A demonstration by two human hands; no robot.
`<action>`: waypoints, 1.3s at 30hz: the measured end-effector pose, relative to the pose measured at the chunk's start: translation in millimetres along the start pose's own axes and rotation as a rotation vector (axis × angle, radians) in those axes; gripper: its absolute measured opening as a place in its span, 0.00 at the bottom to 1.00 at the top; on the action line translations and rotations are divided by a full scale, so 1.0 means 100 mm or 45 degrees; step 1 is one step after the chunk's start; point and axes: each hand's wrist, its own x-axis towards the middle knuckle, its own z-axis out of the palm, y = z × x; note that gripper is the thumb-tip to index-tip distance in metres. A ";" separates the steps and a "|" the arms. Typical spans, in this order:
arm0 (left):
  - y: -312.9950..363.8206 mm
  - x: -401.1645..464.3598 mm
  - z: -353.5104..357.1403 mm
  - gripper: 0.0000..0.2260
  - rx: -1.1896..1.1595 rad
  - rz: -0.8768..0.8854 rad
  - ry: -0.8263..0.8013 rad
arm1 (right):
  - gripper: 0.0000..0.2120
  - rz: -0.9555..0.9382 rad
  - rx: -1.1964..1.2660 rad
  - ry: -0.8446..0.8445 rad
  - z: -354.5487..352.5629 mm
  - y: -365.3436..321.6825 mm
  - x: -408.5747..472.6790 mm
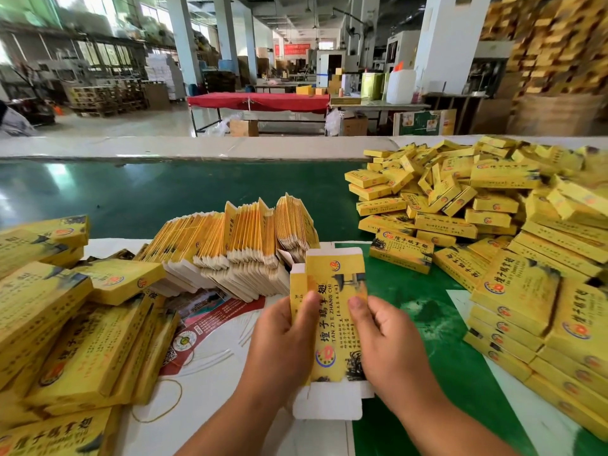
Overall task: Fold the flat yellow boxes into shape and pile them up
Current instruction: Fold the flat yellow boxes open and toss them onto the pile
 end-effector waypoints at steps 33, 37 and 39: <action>0.04 -0.07 -0.01 0.12 -0.183 0.095 -0.269 | 0.15 -0.251 0.425 0.011 -0.20 0.02 0.09; 0.06 -0.09 0.01 0.12 -0.160 0.133 -0.300 | 0.12 -0.270 0.415 -0.011 -0.23 0.04 0.12; 0.05 -0.09 0.01 0.10 -0.110 0.148 -0.282 | 0.09 -0.278 0.417 -0.042 -0.23 0.05 0.13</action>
